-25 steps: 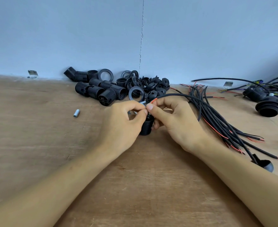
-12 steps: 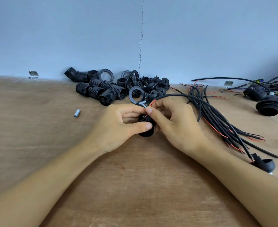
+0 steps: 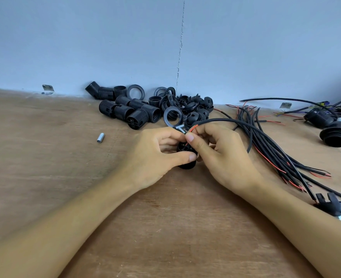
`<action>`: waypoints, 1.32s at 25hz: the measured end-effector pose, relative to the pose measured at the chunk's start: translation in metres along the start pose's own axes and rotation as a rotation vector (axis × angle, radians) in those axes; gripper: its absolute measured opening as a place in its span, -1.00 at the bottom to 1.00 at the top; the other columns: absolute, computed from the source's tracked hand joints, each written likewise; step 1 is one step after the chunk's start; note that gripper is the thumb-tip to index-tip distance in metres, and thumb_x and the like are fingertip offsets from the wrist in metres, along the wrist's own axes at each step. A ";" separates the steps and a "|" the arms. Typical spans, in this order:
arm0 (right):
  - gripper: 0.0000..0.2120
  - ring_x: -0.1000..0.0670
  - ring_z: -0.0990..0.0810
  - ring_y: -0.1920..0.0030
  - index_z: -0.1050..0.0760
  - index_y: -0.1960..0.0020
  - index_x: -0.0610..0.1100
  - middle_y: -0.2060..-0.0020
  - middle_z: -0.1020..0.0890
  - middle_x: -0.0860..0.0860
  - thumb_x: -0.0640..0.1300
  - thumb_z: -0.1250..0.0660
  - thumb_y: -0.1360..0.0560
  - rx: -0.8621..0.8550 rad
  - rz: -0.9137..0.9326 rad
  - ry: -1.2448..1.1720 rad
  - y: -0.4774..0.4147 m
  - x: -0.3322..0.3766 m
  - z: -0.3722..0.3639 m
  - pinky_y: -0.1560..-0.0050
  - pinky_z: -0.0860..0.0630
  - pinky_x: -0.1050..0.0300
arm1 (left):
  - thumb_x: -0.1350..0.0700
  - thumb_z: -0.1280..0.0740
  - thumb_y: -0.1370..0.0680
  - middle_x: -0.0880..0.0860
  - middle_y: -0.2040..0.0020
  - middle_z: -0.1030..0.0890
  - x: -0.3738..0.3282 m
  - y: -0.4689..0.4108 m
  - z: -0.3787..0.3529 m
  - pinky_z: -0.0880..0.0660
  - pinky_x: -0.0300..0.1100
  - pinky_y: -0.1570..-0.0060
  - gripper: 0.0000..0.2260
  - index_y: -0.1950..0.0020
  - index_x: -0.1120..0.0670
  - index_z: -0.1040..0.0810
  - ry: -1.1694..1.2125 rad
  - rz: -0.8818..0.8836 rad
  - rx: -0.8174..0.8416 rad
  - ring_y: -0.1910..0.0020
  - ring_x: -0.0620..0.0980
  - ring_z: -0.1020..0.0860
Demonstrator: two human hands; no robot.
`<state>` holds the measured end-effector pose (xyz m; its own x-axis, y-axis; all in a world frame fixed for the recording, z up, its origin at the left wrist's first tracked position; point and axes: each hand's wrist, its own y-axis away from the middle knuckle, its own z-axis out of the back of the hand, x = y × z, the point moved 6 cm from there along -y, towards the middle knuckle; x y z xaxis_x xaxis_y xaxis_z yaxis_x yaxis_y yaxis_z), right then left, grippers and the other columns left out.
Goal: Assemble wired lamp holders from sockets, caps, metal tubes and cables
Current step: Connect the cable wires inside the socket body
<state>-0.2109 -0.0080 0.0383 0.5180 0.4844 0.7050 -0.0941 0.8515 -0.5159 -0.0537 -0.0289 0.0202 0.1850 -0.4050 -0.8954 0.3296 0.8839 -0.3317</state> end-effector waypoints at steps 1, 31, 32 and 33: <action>-0.88 -0.11 -0.62 0.18 -0.63 0.02 -0.13 0.18 -0.67 -0.01 -0.09 -0.38 -0.59 0.003 -0.004 -0.011 0.000 -0.001 0.000 0.15 -0.58 -0.17 | 0.11 -0.64 -0.39 -0.18 0.03 -0.75 0.001 -0.001 0.001 -0.56 -0.39 -0.05 -0.73 -0.02 -0.15 -0.72 0.007 0.019 0.010 -0.02 -0.22 -0.70; -0.95 0.09 -0.55 0.21 -0.60 0.07 -0.11 0.31 -0.55 0.20 -0.15 -0.40 -0.57 0.090 0.243 0.252 0.001 0.020 0.007 0.22 -0.42 0.38 | 0.01 -0.47 -0.47 -0.15 0.15 -0.73 0.003 0.003 0.000 -0.64 -0.10 -0.01 -0.94 0.11 -0.13 -0.73 -0.009 -0.020 -0.232 0.08 -0.15 -0.70; -0.94 0.08 -0.53 0.21 -0.59 0.07 -0.11 0.31 -0.54 0.19 -0.15 -0.40 -0.57 0.086 0.254 0.269 0.002 0.022 0.007 0.21 -0.40 0.39 | 0.02 -0.47 -0.47 -0.17 0.16 -0.73 0.002 0.004 -0.001 -0.61 -0.21 0.02 -0.95 0.13 -0.13 -0.73 -0.023 -0.033 -0.239 0.09 -0.18 -0.70; -0.92 0.06 -0.52 0.22 -0.58 0.09 -0.12 0.32 -0.54 0.16 -0.14 -0.39 -0.57 0.086 0.259 0.279 0.002 0.023 0.007 0.23 -0.39 0.39 | 0.03 -0.48 -0.48 -0.18 0.17 -0.73 0.001 0.004 -0.001 -0.58 -0.30 0.06 -0.95 0.14 -0.12 -0.73 -0.034 -0.041 -0.244 0.10 -0.21 -0.70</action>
<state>-0.2050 0.0060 0.0565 0.6778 0.6225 0.3913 -0.3167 0.7274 -0.6087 -0.0526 -0.0254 0.0175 0.2082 -0.4455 -0.8708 0.1049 0.8953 -0.4329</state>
